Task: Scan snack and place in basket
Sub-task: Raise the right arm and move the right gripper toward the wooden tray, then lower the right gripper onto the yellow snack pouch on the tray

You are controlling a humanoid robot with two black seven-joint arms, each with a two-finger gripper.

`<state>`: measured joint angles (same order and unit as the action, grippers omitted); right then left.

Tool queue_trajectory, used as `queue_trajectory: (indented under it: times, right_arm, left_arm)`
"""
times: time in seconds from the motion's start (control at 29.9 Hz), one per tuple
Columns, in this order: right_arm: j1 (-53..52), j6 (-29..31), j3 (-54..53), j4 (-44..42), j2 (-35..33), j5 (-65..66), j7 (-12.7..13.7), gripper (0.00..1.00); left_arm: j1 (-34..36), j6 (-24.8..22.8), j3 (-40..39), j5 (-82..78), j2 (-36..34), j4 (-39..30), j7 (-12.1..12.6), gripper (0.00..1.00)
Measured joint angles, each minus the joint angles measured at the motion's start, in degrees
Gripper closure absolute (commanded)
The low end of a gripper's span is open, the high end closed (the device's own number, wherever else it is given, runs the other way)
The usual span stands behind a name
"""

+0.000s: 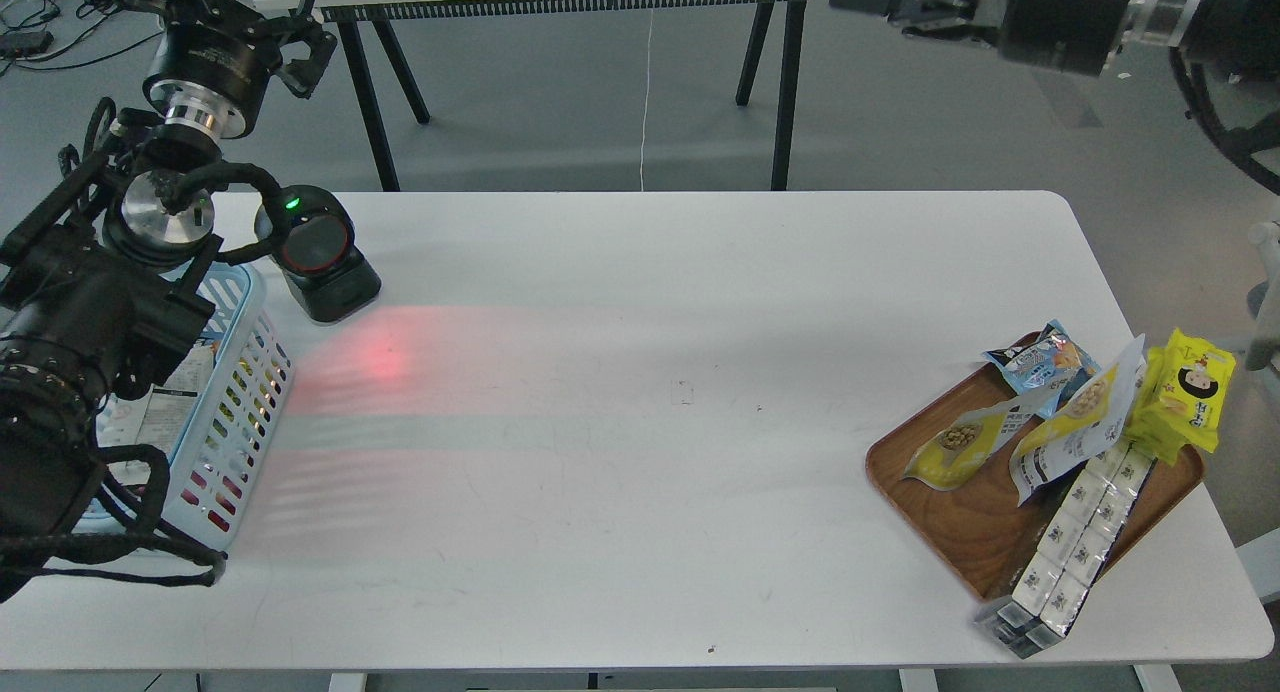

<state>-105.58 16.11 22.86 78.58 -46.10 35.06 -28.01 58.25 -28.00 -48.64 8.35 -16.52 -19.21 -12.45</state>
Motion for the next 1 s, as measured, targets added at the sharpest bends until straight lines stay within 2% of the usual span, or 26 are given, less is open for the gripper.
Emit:
queue_trajectory:
  times: [0.2, 0.77, 1.0]
  right_arm:
    - [-8.28, -0.68, 10.34, 2.00, 8.15, 9.82, 0.01, 0.01]
    - [-19.19, -3.16, 27.38, 15.79, 16.73, 46.57, 0.00, 0.01]
    - [-21.93, -6.56, 33.02, 19.21, 18.76, 55.51, 0.00, 0.02]
  left_arm:
    - [-0.24, 0.00, -0.01, 0.01, 0.58, 0.06, -2.84, 0.00]
    - [-0.45, 0.00, 0.13, -0.10, 1.13, 0.06, -3.00, 0.00]
    - [-0.06, 0.00, 0.13, -0.09, 0.73, 0.06, -2.97, 0.00]
